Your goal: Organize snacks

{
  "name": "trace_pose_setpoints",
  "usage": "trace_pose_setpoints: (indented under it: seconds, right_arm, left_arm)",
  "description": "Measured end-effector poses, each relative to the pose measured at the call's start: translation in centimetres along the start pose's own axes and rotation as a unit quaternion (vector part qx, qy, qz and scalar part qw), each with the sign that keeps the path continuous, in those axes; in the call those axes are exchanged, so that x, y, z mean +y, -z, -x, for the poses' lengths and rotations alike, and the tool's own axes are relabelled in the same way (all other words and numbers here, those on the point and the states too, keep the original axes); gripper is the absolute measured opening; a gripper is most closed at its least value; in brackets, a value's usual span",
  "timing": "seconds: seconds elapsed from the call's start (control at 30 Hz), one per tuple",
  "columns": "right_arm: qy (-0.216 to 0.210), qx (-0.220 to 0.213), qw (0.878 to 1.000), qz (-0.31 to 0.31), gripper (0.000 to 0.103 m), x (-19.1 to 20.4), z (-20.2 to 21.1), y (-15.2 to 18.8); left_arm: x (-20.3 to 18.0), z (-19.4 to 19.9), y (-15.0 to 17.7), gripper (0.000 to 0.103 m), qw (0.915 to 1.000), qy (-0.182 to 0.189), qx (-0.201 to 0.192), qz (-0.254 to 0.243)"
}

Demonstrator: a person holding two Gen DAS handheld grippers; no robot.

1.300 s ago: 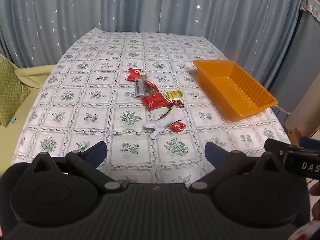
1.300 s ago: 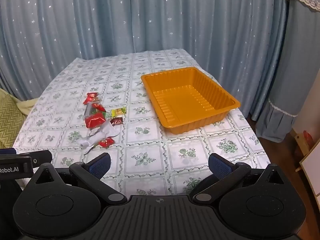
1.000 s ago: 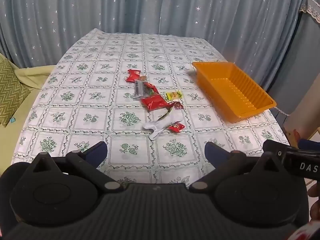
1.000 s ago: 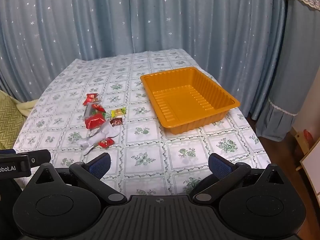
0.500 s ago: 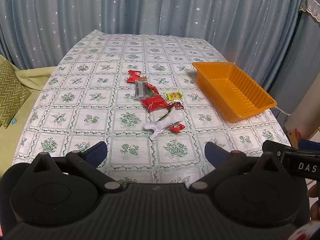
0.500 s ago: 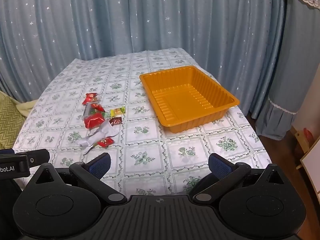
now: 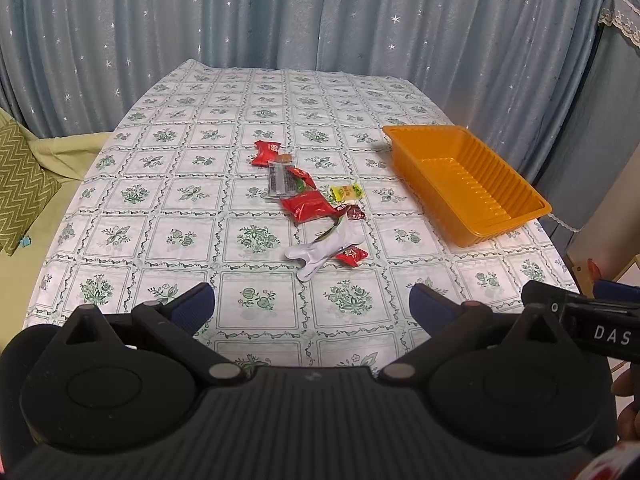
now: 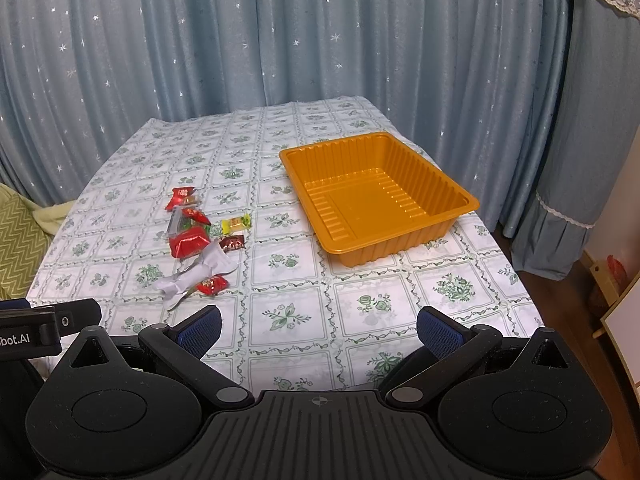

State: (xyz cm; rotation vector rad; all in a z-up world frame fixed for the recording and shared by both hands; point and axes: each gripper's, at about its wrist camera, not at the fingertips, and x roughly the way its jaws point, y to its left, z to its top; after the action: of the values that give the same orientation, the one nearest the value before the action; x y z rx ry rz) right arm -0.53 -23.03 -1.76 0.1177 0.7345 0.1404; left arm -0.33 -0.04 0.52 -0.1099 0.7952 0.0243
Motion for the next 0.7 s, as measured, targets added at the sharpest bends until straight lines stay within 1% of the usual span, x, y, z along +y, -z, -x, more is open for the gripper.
trace_pose_setpoints:
  seconds: [0.7]
  right_arm:
    - [0.001, 0.0, 1.0, -0.002, 0.103, -0.04, -0.02, 0.02]
  left_arm:
    - [-0.12, 0.02, 0.09, 0.103, 1.0, 0.002, -0.001, 0.001]
